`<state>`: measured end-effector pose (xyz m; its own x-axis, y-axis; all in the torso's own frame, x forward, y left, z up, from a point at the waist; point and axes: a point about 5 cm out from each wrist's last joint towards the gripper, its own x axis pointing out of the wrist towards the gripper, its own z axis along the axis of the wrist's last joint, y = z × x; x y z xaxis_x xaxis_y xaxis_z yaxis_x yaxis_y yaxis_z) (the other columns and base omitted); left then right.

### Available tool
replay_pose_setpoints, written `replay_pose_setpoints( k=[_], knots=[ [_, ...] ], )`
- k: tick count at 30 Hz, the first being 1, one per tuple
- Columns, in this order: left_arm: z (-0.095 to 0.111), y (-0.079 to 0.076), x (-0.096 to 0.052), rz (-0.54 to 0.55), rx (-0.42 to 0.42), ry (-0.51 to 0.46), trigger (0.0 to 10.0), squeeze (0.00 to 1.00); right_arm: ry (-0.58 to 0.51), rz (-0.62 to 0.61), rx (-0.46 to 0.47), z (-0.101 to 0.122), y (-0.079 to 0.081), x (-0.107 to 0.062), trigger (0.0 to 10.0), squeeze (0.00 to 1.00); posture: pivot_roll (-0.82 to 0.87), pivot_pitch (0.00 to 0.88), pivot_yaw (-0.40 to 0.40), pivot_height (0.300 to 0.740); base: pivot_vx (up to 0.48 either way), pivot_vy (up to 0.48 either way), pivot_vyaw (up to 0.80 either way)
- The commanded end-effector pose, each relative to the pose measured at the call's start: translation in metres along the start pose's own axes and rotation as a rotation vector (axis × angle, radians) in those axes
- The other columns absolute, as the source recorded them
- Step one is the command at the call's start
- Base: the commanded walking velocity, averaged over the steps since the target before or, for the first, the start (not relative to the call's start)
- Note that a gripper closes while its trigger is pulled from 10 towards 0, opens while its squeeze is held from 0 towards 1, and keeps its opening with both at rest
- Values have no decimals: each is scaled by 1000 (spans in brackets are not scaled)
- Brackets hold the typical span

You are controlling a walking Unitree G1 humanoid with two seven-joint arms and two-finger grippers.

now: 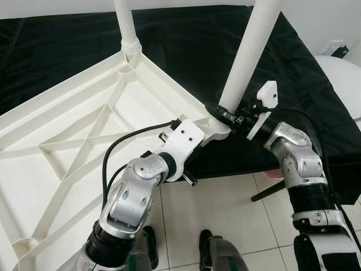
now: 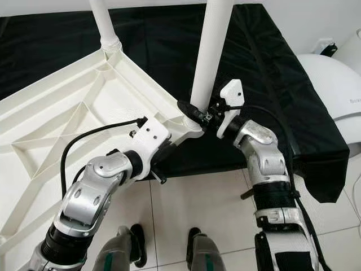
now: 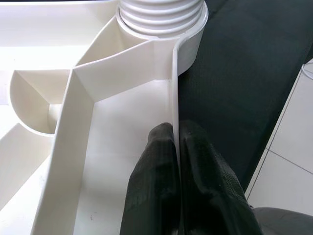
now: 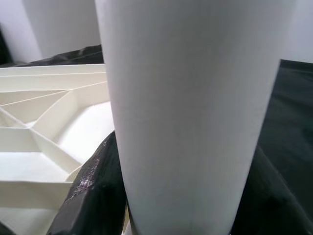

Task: Building children table

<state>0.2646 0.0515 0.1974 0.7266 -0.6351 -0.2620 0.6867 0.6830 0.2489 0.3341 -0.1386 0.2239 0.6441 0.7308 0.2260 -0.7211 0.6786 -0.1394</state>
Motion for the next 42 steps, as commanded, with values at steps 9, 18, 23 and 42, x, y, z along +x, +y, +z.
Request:
replay_pose_setpoints(
  k=[9, 18, 23, 42],
  knots=[
    [12, 11, -6, 151, 25, -65, 10000, 0, -51, -62, 53, 3, 31, 8, 10000, 0, -105, 216, -19, 740, 0, 0, 0],
    [4, 5, -4, 99, 43, -10, 10000, 0, -48, -193, 110, -2, 57, 10, 10000, 0, -111, 229, -1, 740, 0, 0, 0],
    [2, 6, -3, 91, 50, 7, 10000, 0, -39, -273, 114, -3, 62, 12, 10000, 0, -111, 232, 7, 740, 0, 0, 0],
    [4, 13, 0, 133, 27, 27, 10000, 0, 58, -697, 60, -15, 74, 20, 10000, 0, -113, 240, 28, 740, 0, 0, 0]
  ],
)
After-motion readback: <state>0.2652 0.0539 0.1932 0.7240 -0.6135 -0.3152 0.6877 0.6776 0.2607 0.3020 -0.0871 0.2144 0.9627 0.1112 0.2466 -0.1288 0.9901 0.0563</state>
